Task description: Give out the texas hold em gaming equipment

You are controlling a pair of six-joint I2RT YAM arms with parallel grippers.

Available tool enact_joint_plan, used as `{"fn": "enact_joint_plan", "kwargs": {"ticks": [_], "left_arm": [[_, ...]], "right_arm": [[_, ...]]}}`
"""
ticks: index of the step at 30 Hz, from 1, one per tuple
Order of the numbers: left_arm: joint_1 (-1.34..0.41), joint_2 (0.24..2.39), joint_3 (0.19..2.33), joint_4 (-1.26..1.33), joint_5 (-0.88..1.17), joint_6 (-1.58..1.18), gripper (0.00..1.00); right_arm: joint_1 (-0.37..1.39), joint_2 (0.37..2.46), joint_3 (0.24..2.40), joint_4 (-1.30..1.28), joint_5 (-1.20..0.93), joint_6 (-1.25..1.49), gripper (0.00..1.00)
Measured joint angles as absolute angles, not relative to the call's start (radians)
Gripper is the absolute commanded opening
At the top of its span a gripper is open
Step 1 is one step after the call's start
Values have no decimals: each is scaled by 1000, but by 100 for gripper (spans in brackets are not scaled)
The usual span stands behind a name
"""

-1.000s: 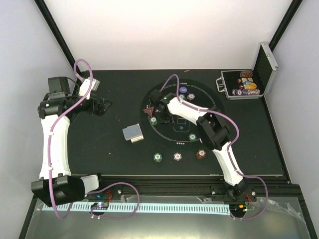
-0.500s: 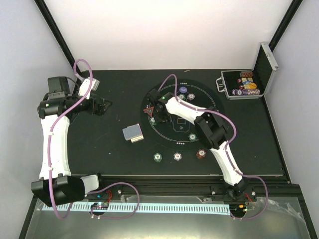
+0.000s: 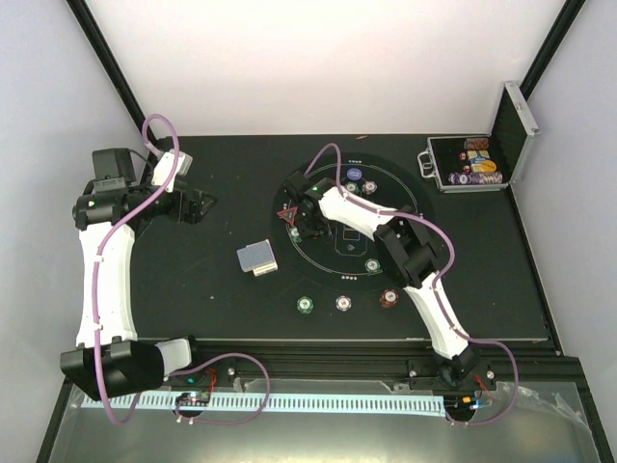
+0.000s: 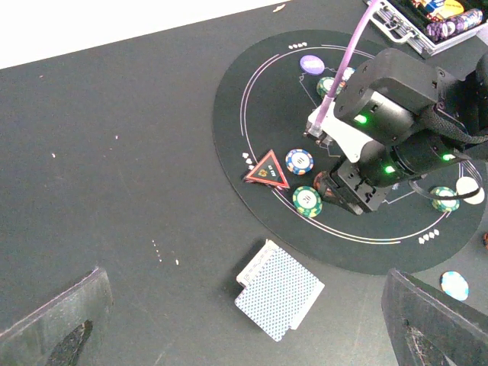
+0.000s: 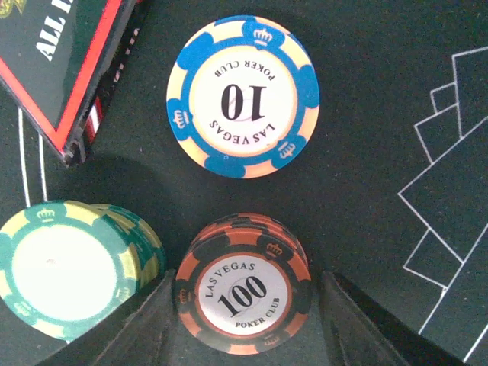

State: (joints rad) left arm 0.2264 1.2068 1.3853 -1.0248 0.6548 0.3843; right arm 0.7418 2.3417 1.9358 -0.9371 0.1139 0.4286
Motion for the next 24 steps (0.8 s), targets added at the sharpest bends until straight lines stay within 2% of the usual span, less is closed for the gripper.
{"fn": "enact_joint_plan", "kwargs": {"ticks": [9,12,18,24], "left_arm": [[226,1207,1385,-1025,655,384,99],[226,1207,1385,-1025,656,384,99],[226,1207,1385,-1025,657,384,99],[226,1207,1385,-1025,667,384,99]], "right_arm": [[728,2313,1951,-974,132,416,56],[723,2229,1910,-974,152,413,62],[721,1891,1628,-941,181,419,73],[721,1571,1220,-916,184,472,77]]}}
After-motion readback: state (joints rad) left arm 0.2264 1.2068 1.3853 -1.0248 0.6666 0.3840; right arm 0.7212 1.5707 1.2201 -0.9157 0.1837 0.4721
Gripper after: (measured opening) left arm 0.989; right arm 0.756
